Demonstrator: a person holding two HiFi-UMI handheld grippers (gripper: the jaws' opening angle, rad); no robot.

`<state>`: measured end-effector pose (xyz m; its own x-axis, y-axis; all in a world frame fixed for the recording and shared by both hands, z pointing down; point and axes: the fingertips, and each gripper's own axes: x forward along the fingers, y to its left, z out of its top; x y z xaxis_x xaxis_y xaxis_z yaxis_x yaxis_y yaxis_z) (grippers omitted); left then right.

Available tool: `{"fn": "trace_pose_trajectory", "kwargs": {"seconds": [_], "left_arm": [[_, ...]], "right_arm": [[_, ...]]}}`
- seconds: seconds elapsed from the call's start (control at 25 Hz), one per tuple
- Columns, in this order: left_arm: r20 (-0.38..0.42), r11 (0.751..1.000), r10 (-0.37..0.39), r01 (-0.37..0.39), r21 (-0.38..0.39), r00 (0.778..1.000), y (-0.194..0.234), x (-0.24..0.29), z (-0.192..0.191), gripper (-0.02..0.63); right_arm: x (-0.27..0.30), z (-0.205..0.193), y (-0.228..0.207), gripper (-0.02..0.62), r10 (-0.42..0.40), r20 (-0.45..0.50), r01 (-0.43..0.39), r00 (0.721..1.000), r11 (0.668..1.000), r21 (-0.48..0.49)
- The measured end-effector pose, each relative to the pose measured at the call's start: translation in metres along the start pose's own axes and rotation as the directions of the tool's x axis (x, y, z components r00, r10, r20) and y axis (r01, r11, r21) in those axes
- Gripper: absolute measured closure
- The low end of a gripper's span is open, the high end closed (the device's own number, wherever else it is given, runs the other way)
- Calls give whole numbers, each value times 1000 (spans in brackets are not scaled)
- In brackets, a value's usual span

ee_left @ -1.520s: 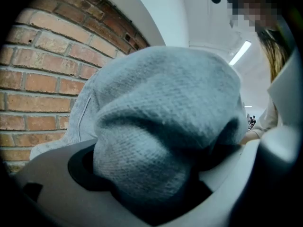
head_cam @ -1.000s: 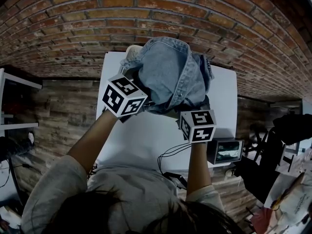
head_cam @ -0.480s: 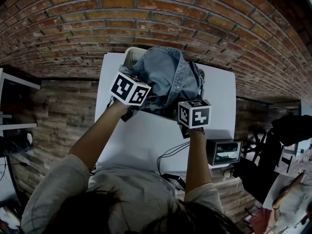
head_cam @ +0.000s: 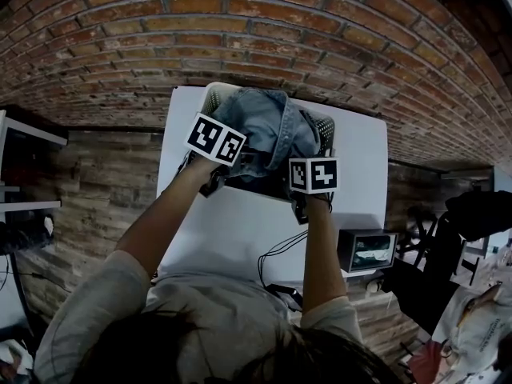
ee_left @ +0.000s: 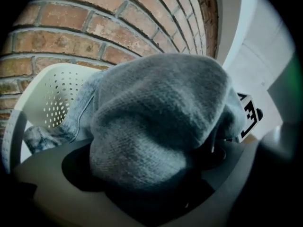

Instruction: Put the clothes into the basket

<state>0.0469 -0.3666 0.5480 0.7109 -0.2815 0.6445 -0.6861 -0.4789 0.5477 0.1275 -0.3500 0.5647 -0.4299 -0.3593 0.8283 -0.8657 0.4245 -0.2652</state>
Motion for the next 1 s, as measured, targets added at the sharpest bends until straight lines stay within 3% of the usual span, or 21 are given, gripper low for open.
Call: {"fn": "trace_pose_trajectory", "kwargs": {"seconds": [0.2,0.6,1.0], "left_arm": [[61,999,41,-41,-14,997,6,-17,6,50],[178,990,90,-107,90,980,-16,-60,16,51],[403,963,140,-219,155,904,-45,-101,21,52]], "right_arm": [[-7,3,2,173,-14,51,12,999,999,40],[-53,16,3,173,-117,191,111,975,993,44],[-90,21,22,175,-135,348,130,928,991,39]]}}
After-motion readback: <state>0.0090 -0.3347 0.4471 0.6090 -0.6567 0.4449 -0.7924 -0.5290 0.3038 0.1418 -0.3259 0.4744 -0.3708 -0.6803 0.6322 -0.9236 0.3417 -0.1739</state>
